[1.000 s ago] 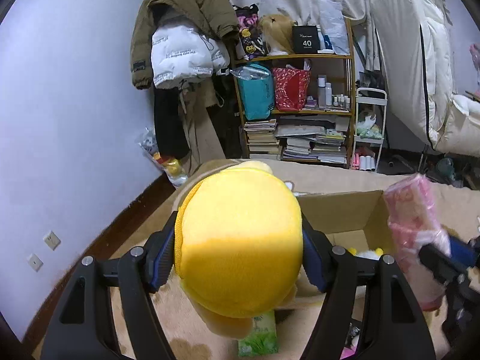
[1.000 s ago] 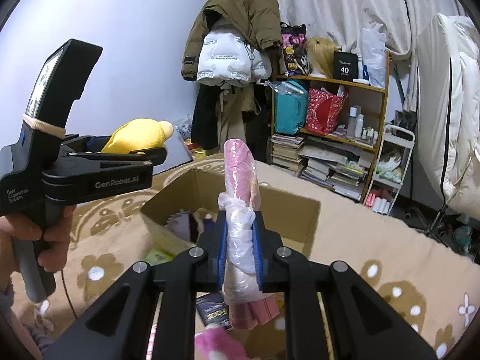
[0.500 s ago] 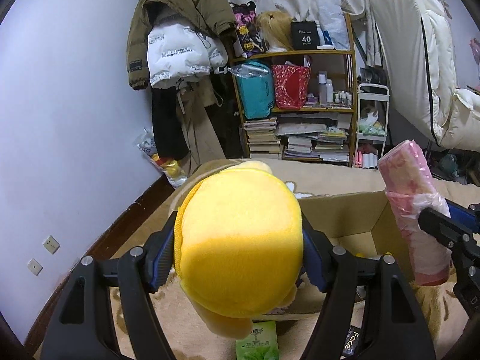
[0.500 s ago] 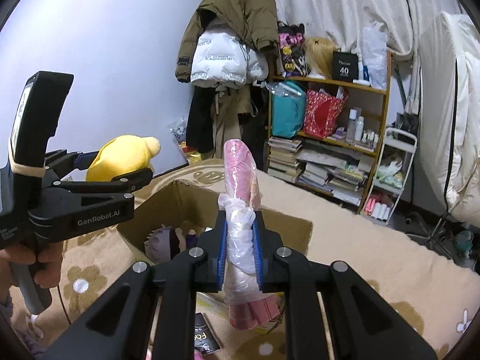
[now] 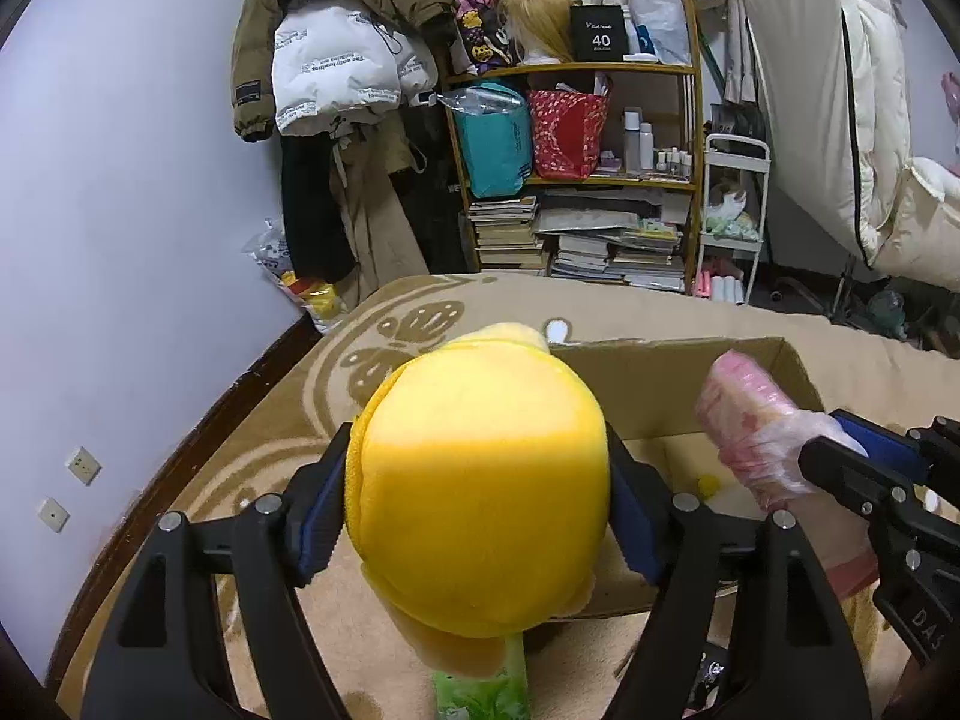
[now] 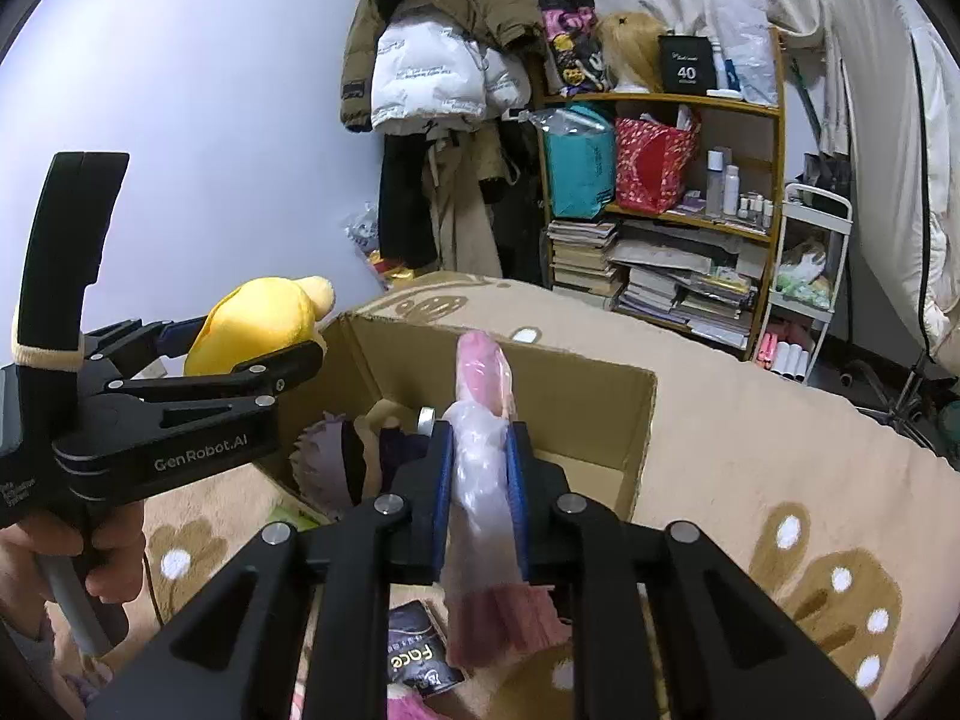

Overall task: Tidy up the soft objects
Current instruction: 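Carry the yellow plush and pink item into the box and release both, then withdraw both tools from the box toward the pink plush and swirl cushion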

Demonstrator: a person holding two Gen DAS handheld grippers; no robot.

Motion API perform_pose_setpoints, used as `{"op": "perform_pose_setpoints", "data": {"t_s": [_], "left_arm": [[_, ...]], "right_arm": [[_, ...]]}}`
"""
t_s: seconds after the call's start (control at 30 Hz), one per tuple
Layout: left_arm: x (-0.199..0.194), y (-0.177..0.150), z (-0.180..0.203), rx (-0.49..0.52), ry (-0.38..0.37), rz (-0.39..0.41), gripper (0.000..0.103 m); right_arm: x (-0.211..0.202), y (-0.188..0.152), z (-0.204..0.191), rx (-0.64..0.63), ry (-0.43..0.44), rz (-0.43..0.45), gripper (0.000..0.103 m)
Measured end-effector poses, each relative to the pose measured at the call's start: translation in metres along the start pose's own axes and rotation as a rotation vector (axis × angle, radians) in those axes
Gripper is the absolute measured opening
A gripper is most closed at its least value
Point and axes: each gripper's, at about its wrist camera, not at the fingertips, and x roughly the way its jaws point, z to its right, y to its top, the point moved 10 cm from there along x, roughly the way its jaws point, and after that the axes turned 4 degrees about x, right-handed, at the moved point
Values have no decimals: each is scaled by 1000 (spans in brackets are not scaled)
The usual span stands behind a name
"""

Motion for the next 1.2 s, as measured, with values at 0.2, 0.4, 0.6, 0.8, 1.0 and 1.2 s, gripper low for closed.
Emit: {"op": "perform_pose_setpoints", "data": {"t_s": [0.2, 0.4, 0.6, 0.8, 1.0, 1.2], "left_arm": [[1, -5, 3, 23, 10, -17, 82], [-3, -8, 3, 36, 17, -15, 95], [-12, -7, -7, -3, 23, -2, 102], [-26, -5, -24, -29, 69, -6, 103], [-44, -13, -29, -35, 31, -63, 103], [-71, -23, -40, -66, 25, -75, 103]], "right_arm": [[-1, -5, 0, -17, -3, -20, 39], [-7, -7, 0, -34, -22, -23, 56], [-14, -8, 1, -31, -29, -32, 65], [-27, -8, -1, -21, -36, -25, 85], [-43, 4, -8, -14, -42, 3, 92], [-61, 5, -13, 1, -46, 8, 98]]}}
